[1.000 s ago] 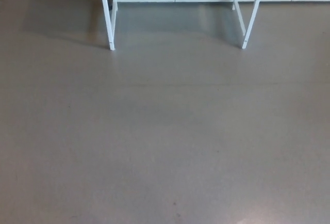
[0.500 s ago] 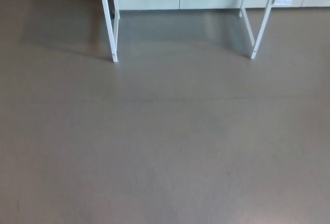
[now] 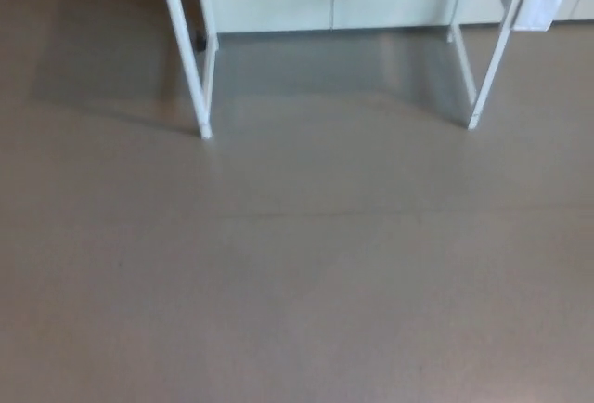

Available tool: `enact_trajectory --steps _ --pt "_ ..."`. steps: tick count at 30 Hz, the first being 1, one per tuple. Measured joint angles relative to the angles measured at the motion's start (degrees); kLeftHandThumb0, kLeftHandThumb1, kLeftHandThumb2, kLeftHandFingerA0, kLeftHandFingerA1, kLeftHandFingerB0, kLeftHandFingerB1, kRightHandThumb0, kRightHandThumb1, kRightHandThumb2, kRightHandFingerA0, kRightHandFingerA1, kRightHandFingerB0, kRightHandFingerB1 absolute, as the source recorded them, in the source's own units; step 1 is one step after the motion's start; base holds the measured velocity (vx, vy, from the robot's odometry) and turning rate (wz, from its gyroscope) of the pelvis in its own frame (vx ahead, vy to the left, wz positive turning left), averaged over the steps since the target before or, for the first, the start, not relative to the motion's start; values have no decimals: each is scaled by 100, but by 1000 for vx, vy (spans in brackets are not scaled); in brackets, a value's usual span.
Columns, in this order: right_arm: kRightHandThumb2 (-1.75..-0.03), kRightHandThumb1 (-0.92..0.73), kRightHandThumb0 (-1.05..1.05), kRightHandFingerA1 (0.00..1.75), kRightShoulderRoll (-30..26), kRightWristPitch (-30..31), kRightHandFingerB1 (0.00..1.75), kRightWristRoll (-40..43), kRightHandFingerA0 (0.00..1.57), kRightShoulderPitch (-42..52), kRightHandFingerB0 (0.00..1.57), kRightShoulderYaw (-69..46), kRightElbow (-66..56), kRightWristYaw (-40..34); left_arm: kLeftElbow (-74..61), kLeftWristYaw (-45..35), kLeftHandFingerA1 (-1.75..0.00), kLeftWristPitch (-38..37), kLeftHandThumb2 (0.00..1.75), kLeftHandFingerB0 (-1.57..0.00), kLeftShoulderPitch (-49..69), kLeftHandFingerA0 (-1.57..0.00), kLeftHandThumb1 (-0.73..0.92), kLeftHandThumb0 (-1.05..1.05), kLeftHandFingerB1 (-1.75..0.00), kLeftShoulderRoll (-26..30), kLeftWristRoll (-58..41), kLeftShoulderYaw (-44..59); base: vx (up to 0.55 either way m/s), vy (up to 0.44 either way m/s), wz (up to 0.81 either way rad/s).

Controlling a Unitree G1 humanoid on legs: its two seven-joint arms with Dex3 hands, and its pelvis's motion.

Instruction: The robot walks towards a desk on which a file tray is kept in the middle and a cube is kept to its right. The robot lifts the cube using its right hand and places it on the file tray.

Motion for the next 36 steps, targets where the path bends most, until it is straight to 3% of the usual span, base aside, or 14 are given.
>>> enact_trajectory --steps 1,2,11,14,15,18,19,20,21,29,31,32,33,36 --pt "-99 -45 -34 49 -31 21 47 5 2 21 0 -20 -133 11 30 -5 -73 -31 98 -20 -55 -19 56 -74 -69 -6 -5 8 443 119 -82" --pt "-60 -67 -60 35 -32 20 27 10 24 -15 18 -20 -173 24 41 -3 -74 -46 99 -22 -81 -21 56 -74 -70 21 -10 23 438 120 -29" --pt "-85 -56 -68 48 -42 4 39 -51 27 8 11 104 -12 8 156 6 -75 -82 97 -26 -91 -23 55 -75 -72 28 -22 49 320 66 7" --pt "-60 -66 -59 39 -61 -18 27 -96 22 41 18 125 -54 -15 149 3 -81 -78 75 -27 -59 -23 65 -75 -75 27 -30 56 446 -119 17" --pt "-99 -46 -33 50 -17 -10 48 -103 3 33 0 128 -55 -21 151 5 -75 -78 99 -28 -67 -25 54 -76 -72 18 -34 59 337 -170 9" --pt "-99 -45 -33 50 -79 -24 48 -10 3 8 0 -79 -103 40 176 -2 -73 -89 102 -27 -196 -25 48 -80 -70 -12 -43 58 296 -109 45" --pt "-59 -63 -59 35 -82 -21 27 20 19 3 18 -132 -151 60 189 0 -82 -95 72 -27 -208 -23 66 -77 -75 -10 -39 44 284 -124 2" --pt "-97 -40 -32 51 -82 -24 50 36 8 -5 6 -151 -153 69 215 0 -75 -95 102 -32 -199 -29 48 -85 -72 -10 -37 34 304 -101 3" --pt "-60 -63 -58 37 -82 -24 28 34 25 -33 20 -131 -130 66 261 9 -74 -95 102 -30 -197 -29 48 -82 -71 -1 -21 -10 351 -55 -4" --pt "-60 -64 -54 37 -79 -28 28 0 27 -53 21 -23 15 28 464 76 -76 -96 101 -34 -221 -32 47 -84 -73 19 35 -105 407 64 -14" --pt "-97 -42 -30 52 -45 -19 50 11 10 -38 7 -44 -37 21 439 80 -82 -94 71 -35 -291 -31 68 -77 -77 31 35 -109 527 129 -58" --pt "-60 -65 -58 37 -45 -35 28 10 29 -50 22 -47 -110 12 433 88 -73 -107 104 -32 -315 -28 49 -79 -71 72 32 -95 516 127 -36" --pt "-98 -45 -29 52 -44 -36 50 14 11 -34 8 -64 -185 0 431 92 -75 -123 102 -34 -327 -30 48 -79 -72 99 34 -97 511 125 -21" --pt "-83 -55 -64 50 -19 -19 39 40 32 74 12 -126 -287 -16 426 96 -74 -129 101 -32 -330 -29 48 -83 -72 144 21 -62 369 129 -1"
